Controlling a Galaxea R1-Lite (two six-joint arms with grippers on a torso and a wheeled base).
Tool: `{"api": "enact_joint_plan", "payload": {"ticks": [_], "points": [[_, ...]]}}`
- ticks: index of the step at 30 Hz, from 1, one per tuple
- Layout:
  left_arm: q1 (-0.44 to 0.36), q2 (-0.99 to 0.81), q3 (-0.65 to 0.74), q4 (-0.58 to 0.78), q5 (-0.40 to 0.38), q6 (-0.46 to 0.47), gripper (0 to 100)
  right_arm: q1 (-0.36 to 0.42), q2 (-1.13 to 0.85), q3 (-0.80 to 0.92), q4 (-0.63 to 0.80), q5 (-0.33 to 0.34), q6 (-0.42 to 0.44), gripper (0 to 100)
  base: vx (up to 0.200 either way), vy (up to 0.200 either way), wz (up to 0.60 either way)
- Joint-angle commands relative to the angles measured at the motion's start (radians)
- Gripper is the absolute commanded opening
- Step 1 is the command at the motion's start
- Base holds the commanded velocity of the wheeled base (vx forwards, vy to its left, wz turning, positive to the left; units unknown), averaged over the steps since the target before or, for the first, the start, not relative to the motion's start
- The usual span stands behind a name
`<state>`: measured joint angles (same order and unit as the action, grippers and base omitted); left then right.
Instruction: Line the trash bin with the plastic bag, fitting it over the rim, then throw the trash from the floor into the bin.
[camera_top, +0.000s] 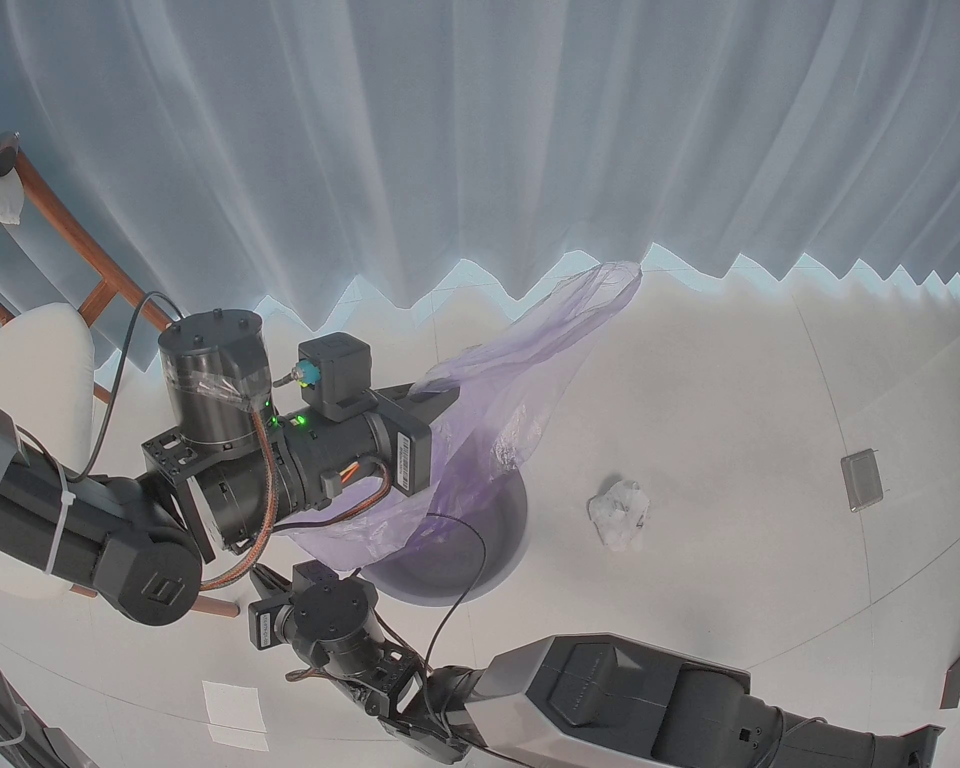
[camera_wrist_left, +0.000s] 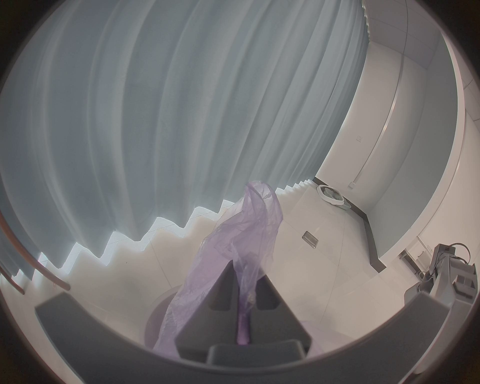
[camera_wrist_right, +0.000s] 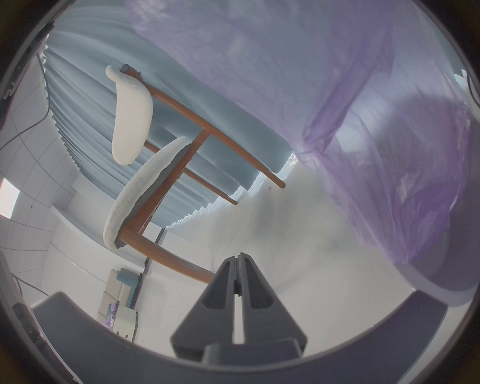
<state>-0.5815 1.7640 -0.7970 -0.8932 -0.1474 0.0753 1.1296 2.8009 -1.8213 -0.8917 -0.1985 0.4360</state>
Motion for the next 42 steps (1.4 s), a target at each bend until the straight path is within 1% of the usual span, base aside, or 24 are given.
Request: {"api": "enact_joint_plan", "payload": {"ticks": [1, 7, 9, 10, 13, 16, 17, 20, 22, 25, 27, 31, 33, 34, 35, 36, 37, 38, 39, 40, 41, 42], "points": [[0.000, 0.002, -0.002, -0.001, 0.000, 0.000, 0, -0.021, 0.042, -0.072, 0.019, -0.007, 0.000, 0, 0.000, 0.000, 0.00], [0.000, 0.002, -0.002, -0.001, 0.000, 0.000, 0, -0.037, 0.078, -0.179, 0.057, -0.012, 0.000, 0, 0.000, 0.000, 0.00], [0.000, 0.002, -0.002, -0.001, 0.000, 0.000, 0, -0.040, 0.088, -0.179, 0.066, -0.018, 0.000, 0, 0.000, 0.000, 0.00], [0.000, 0.000, -0.001, -0.001, 0.000, -0.002, 0, -0.045, 0.105, -0.179, 0.088, -0.035, 0.000, 0, 0.000, 0.000, 0.00], [0.000, 0.000, -0.001, -0.001, 0.002, -0.002, 0, -0.056, 0.131, -0.179, 0.119, -0.050, 0.000, 0, 0.000, 0.000, 0.00], [0.000, -0.001, 0.002, 0.000, 0.002, -0.002, 0, -0.073, 0.167, -0.179, 0.160, -0.082, -0.011, 0, 0.000, 0.000, 0.00], [0.000, -0.003, 0.002, 0.000, 0.003, -0.002, 0, -0.085, 0.197, -0.179, 0.198, -0.110, -0.019, 0, 0.000, 0.000, 0.00], [0.000, -0.003, 0.002, 0.000, 0.003, -0.002, 0, -0.091, 0.215, -0.179, 0.226, -0.119, -0.019, 0, 0.000, 0.000, 0.00], [0.000, -0.003, 0.004, 0.000, 0.003, -0.003, 0, -0.088, 0.204, -0.179, 0.270, -0.121, -0.017, 0, 0.000, 0.000, 0.00], [0.000, -0.005, 0.001, -0.003, 0.003, -0.003, 0, -0.067, 0.141, -0.179, 0.343, -0.114, 0.023, 0, 0.000, 0.000, 0.00], [0.000, -0.008, -0.025, -0.003, 0.006, -0.009, 0, -0.053, 0.118, -0.179, 0.373, -0.104, 0.047, 0, 0.000, 0.000, 0.00], [0.005, -0.012, -0.028, -0.003, 0.008, -0.009, 0, -0.047, 0.105, -0.179, 0.399, -0.102, 0.081, 0, 0.000, 0.000, 0.00], [0.022, -0.031, -0.028, -0.003, 0.006, -0.005, 0, -0.033, 0.062, -0.179, 0.474, -0.102, 0.139, 0, 0.000, 0.000, 0.00], [0.025, -0.034, -0.028, -0.003, 0.006, -0.005, 0, -0.031, 0.048, -0.179, 0.490, -0.102, 0.153, 0, 0.000, 0.000, 0.00], [0.040, -0.046, -0.030, -0.001, 0.006, -0.002, 0, -0.024, -0.003, -0.179, 0.536, -0.102, 0.196, 0, 0.000, 0.000, 0.00], [0.045, -0.051, -0.030, -0.001, 0.006, 0.000, 0, -0.021, -0.026, -0.179, 0.556, -0.102, 0.208, 0, 0.000, 0.000, 0.00], [0.061, -0.066, -0.030, 0.002, 0.006, 0.001, 0, -0.013, -0.123, -0.179, 0.620, -0.101, 0.257, 0, 0.000, 0.000, 0.00], [0.074, -0.077, -0.022, 0.003, 0.006, 0.003, 0, -0.004, -0.207, -0.179, 0.674, -0.082, 0.291, 0, 0.000, 0.000, 0.00], [0.078, -0.083, -0.014, 0.003, 0.006, 0.004, 0, 0.004, -0.270, -0.150, 0.709, -0.050, 0.313, 0, 0.000, 0.000, 0.00], [0.078, -0.083, -0.014, 0.003, 0.006, 0.004, 0, 0.004, -0.270, -0.150, 0.709, -0.050, 0.313, 0, 0.000, 0.000, 0.00], [0.080, -0.089, -0.001, 0.000, 0.005, 0.006, 0, 0.010, -0.356, -0.013, 0.751, 0.011, 0.326, 0, 0.000, 0.000, 0.00], [0.080, -0.090, 0.007, -0.001, 0.005, 0.009, 0, 0.015, -0.455, 0.174, 0.781, 0.082, 0.317, 0, 0.000, 0.000, 0.00]]}}
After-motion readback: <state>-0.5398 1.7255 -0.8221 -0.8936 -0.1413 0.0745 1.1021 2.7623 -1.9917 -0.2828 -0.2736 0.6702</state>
